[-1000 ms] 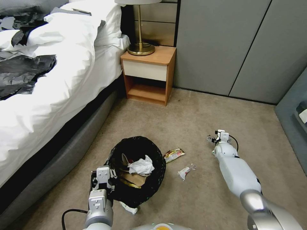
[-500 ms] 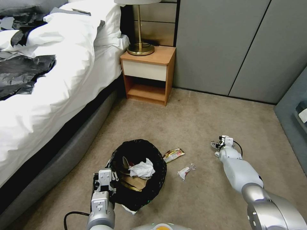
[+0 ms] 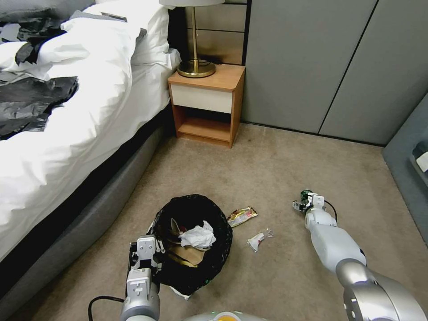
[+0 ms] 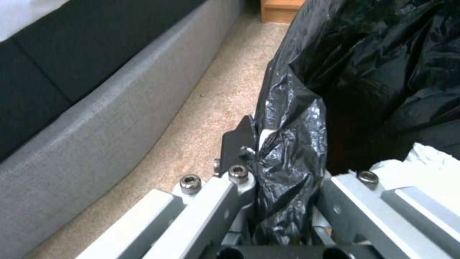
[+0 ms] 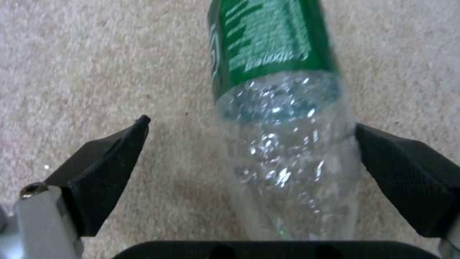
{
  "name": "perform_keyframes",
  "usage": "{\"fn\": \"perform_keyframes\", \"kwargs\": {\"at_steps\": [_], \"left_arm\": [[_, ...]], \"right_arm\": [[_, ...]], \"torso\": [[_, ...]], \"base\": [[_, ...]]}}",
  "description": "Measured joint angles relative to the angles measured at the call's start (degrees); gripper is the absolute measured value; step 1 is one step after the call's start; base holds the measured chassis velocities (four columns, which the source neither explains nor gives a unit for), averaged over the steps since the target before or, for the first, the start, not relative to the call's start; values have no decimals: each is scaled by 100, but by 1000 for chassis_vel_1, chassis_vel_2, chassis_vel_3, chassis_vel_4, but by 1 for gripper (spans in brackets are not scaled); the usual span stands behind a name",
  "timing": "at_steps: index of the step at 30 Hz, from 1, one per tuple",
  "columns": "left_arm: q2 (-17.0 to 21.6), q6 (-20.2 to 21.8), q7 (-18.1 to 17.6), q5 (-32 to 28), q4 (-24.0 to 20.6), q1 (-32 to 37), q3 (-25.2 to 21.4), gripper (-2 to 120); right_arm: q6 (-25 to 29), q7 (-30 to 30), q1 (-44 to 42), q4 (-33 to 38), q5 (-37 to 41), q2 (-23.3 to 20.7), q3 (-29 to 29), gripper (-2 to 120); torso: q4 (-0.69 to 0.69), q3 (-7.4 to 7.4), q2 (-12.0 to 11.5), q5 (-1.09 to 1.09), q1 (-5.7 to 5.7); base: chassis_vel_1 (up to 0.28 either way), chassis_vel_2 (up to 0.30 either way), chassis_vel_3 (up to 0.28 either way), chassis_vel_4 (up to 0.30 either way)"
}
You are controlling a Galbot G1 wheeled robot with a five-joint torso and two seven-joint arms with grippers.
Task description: Pick up the trash bin, then pick up the garbage from the floor and place it into the trash bin.
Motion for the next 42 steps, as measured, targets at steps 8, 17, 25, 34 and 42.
{"fn": "perform_keyframes", "kwargs": {"at_steps": [8, 17, 25, 34, 42], "left_arm": [[3, -9, 0, -1, -30, 18, -14, 3], [22, -16, -1, -4, -19, -12, -9, 3], [37, -16, -1, -14, 4, -36, -3, 3], [41, -15, -1, -16, 4, -45, 4, 3], [83, 11, 3, -66, 23, -121, -1, 3]], "right_arm": [[74, -69, 11, -20, -51, 18, -30, 80], [144, -70, -90, 135, -47, 6, -49, 49], [181, -56, -164, 229, -35, -14, -69, 26], [332, 105, -582, 1130, 287, -11, -138, 24], [1282, -356, -1921, 4254, 1162, -94, -247, 24]], "torso": [[0, 0, 0, 0, 0], [0, 0, 0, 0, 0], [0, 0, 0, 0, 0], [0, 0, 0, 0, 0], [-2, 0, 0, 2, 0]], "base": [[0, 0, 0, 0], [0, 0, 0, 0], [0, 0, 0, 0], [0, 0, 0, 0], [0, 0, 0, 0]]}}
